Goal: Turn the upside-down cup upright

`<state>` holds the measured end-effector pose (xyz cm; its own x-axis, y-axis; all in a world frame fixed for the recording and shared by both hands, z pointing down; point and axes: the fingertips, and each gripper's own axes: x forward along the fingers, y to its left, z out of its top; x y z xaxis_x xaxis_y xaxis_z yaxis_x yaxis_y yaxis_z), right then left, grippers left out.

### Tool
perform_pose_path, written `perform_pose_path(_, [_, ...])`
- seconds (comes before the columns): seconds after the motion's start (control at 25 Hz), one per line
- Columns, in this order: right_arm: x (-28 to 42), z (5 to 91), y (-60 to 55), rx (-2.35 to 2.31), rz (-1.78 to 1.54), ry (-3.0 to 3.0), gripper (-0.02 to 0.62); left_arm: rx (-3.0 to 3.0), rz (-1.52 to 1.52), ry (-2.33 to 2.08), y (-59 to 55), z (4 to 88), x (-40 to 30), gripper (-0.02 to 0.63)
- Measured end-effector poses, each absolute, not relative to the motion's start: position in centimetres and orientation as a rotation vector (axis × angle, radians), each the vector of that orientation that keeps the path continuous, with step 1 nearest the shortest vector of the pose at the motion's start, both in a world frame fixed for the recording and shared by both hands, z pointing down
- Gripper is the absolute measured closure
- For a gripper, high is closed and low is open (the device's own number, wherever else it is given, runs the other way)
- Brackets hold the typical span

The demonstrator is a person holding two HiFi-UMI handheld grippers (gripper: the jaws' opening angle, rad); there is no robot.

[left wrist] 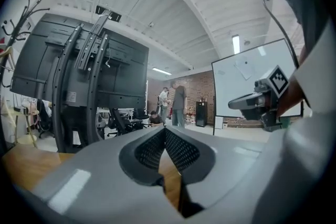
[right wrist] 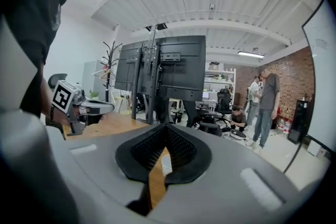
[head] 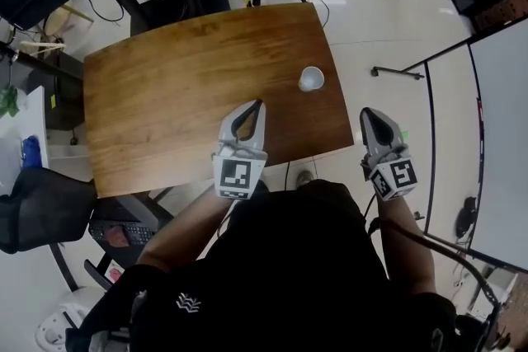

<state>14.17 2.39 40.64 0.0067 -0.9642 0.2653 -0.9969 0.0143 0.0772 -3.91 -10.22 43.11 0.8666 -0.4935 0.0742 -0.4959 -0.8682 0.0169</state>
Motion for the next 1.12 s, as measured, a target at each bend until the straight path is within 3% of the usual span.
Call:
perform_pose_path(0.52, [18.7,52.9,-7.7,1.856,0.440,-1.883,0.592,3.070,0.209,-0.875,-14.3,40.8,0.2,0.606])
perform_pose_path(0.64, [19.3,55.2,-9.0,1.824,0.529,-1.915,0.505,3.050,0.302,-0.948,-15.0,41.8,-0.8,0.606])
perform_pose_path(1.12, [18.7,61.4,-11.6,1.677,0.770,-2.046,0.489,2.922,0.379,-1.360,-16.5,40.2,-6.7,0.606])
